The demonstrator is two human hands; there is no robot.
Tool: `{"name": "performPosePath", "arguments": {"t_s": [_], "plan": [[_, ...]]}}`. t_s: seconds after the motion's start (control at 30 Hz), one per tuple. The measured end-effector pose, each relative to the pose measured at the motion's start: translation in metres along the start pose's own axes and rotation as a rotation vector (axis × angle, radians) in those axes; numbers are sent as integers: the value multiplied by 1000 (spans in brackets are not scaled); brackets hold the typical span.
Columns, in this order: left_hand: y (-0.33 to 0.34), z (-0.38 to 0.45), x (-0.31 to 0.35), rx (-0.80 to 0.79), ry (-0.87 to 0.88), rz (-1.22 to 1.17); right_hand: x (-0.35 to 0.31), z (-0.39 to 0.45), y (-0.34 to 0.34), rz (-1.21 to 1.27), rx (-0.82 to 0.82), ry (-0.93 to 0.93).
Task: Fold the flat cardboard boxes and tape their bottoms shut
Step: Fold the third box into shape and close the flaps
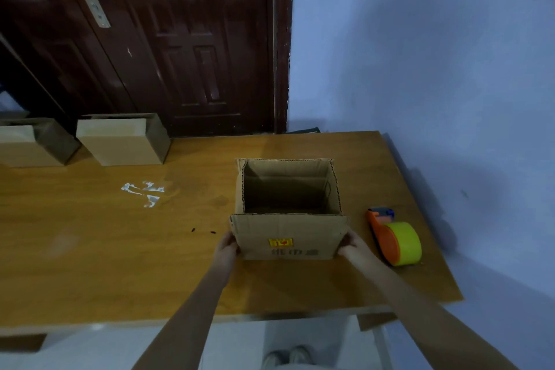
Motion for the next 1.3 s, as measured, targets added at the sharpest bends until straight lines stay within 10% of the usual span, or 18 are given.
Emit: {"name": "performPosePath", "arguments": {"t_s": [0.3, 0.6, 1.3], "plan": [[-19, 15, 80, -40, 127, 157, -82, -1, -31, 386, 79, -18], [-16, 7, 118, -278, 131, 307, -113, 8, -32, 49, -229, -129], [-7, 9, 111, -180, 220, 382, -104, 23, -29, -18, 58, -243]]}}
Point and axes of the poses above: each hand's wrist, its own z-axis towards the middle knuckle, its own y-axis out of the palm, x = y × z, the point moved 6 cm from there along z, towards the middle knuckle, and after that the axes turned 14 degrees about x, right-handed, at the moved point
